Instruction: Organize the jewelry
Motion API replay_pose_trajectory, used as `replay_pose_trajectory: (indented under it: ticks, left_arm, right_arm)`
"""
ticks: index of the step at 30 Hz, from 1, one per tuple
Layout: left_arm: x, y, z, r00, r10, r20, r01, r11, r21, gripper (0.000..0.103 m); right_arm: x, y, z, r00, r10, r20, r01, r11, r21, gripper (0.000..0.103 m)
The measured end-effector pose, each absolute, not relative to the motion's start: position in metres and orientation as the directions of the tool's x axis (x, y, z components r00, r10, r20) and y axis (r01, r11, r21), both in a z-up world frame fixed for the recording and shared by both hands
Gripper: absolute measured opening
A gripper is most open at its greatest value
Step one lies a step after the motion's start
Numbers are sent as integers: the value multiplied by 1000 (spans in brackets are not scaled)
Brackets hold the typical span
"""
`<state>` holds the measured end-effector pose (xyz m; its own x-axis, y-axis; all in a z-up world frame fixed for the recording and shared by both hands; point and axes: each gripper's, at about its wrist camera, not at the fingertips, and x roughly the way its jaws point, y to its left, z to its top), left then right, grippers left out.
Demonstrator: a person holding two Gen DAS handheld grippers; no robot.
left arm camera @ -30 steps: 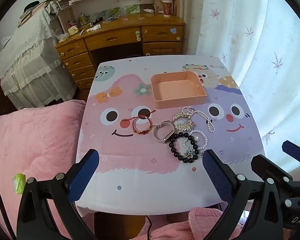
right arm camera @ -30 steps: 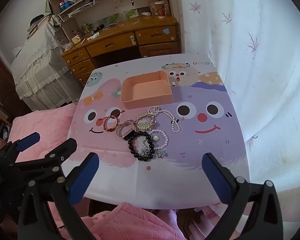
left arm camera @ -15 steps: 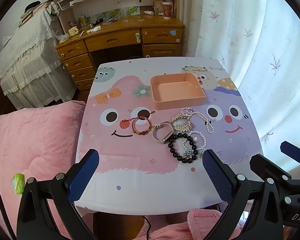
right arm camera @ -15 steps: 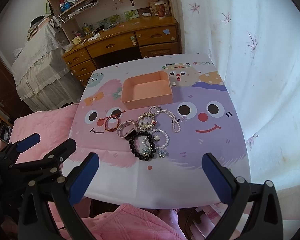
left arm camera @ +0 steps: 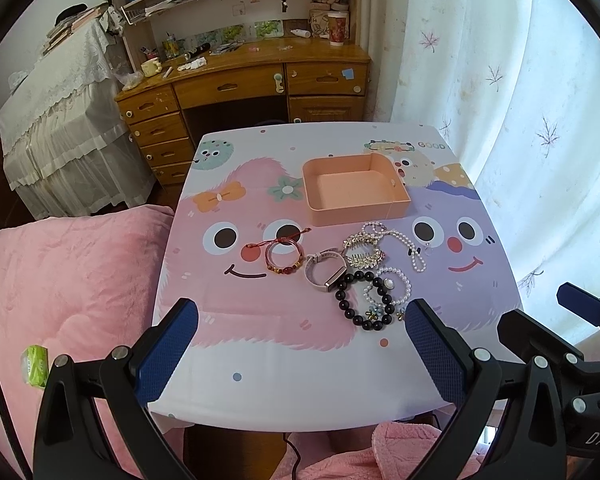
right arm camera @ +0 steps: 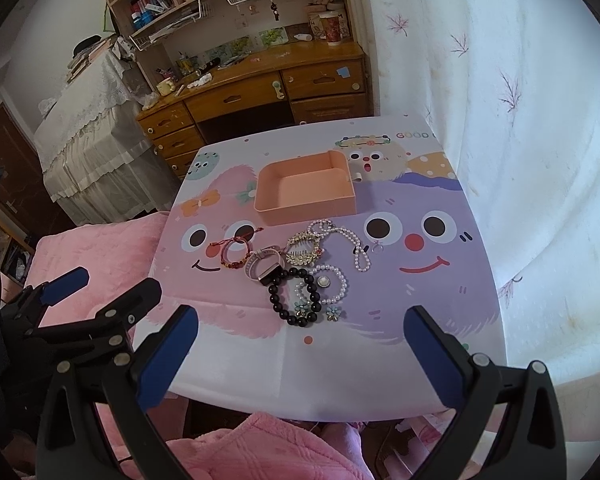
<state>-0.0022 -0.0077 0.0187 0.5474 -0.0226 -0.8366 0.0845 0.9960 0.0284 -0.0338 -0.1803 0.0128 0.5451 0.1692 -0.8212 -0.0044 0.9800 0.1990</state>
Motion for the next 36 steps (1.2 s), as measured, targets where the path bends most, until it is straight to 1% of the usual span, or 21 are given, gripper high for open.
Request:
replay_pose_trajectory:
  ticks: [19, 28, 36]
  left_arm:
    - [-2, -9, 21, 548, -25, -836, 79, 997, 22, 102]
    - [-3, -2, 19, 547, -8, -837, 45, 999, 20, 102]
    - [-3, 2, 1, 477, -10, -879, 51, 999, 16, 102]
  right_arm:
    - [-29, -183, 25, 550, 198, -811, -34, 976, 215, 103]
    - [-34, -180, 20, 567, 206, -797, -32, 973, 228, 103]
    - [-35, -176, 15, 566, 215, -796, -47, 972, 230, 103]
